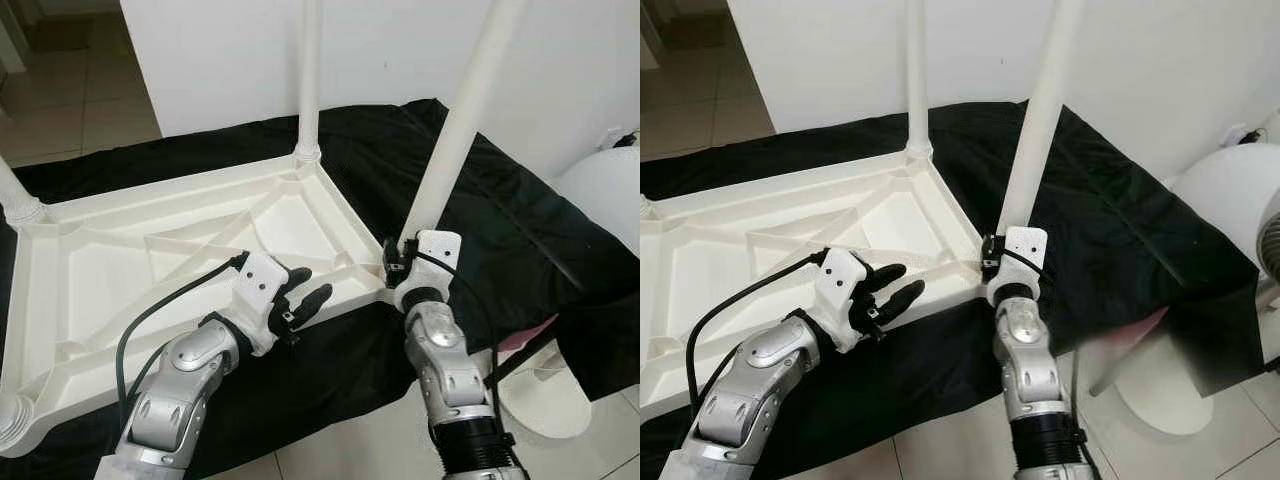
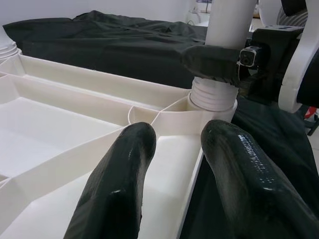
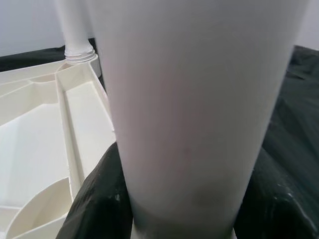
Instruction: Building children table
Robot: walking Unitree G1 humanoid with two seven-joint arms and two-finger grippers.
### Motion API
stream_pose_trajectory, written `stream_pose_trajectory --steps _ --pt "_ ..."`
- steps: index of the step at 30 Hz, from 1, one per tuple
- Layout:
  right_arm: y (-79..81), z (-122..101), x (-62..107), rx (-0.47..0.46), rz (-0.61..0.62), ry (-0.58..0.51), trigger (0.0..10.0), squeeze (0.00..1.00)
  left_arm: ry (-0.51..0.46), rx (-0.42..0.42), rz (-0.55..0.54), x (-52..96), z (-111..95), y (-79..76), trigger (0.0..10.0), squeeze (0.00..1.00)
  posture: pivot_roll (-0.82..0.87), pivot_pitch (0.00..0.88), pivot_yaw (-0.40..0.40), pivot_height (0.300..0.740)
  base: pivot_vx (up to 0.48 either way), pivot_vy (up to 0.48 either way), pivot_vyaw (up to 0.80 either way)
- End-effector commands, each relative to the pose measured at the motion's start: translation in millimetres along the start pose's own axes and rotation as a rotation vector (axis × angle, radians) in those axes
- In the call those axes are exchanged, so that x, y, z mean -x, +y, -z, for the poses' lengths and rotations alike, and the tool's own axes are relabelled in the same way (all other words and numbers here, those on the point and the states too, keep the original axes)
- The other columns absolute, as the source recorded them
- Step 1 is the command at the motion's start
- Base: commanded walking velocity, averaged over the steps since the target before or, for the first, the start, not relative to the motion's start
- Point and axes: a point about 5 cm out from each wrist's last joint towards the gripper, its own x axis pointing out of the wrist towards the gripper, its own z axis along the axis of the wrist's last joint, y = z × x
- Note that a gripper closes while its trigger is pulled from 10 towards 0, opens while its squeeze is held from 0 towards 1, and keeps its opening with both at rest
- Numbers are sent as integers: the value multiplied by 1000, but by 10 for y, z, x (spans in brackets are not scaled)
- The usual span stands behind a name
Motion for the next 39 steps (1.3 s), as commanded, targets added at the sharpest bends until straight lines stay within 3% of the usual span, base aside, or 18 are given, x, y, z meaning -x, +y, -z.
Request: stream_pose_trajectory --steps 1,2,3,4,6,8,16,19,20,22,23,24,25,26,30,39 --pt "57 104 40 -59 -8 65 10000 0 15 -1 -79 10 37 41 10000 0 -44 75 4 740 0 0 0" --pt "62 86 44 -49 -10 62 10000 0 15 -1 -81 13 38 38 10000 0 -44 75 4 740 0 0 0" --pt "58 91 51 -37 -5 72 10000 165 15 -2 -82 14 37 38 10000 0 -41 75 2 740 0 0 0" --pt "58 91 51 -37 -5 72 10000 165 15 -2 -82 14 37 38 10000 0 -41 75 2 740 0 0 0" --pt "40 99 55 -27 4 80 10000 949 14 -6 -85 22 33 40 10000 0 -38 73 -1 740 0 0 0" --pt "42 85 56 -36 -15 71 10000 1000 15 -9 -86 27 34 44 10000 0 -38 72 -1 740 0 0 0" --pt "-105 -15 34 6 -93 10 10000 1000 22 -11 -80 53 44 45 10000 0 -37 68 -5 740 0 0 0" --pt "-215 -43 55 29 -178 -4 10000 1000 26 -6 -74 61 55 29 10000 0 -40 62 -8 740 0 0 0" --pt "-250 -48 65 34 -213 -5 10000 886 26 -6 -71 62 57 22 10000 0 -40 62 -8 740 0 0 0" --pt "-250 -48 65 34 -213 -5 10000 886 26 -6 -71 62 57 22 10000 0 -40 62 -8 740 0 0 0" --pt "-281 -51 75 46 -260 -6 10000 110 26 -4 -69 58 59 16 10000 0 -41 59 -9 740 0 0 0" --pt "-281 -51 75 46 -260 -6 10000 110 26 -4 -69 58 59 16 10000 0 -41 59 -9 740 0 0 0" --pt "-323 -52 74 58 -336 1 10000 0 30 8 -67 49 63 10 10000 0 -45 56 -9 740 0 0 0" --pt "-323 -52 74 58 -336 1 10000 0 30 8 -67 49 63 10 10000 0 -45 56 -9 740 0 0 0" --pt "-484 -82 22 132 -538 10 10000 0 36 28 -54 13 66 -10 10000 0 -53 52 -13 740 0 0 0" --pt "-573 -118 -156 196 -688 11 10000 0 24 32 -44 -31 57 -42 10000 0 -56 46 -13 740 0 0 0"
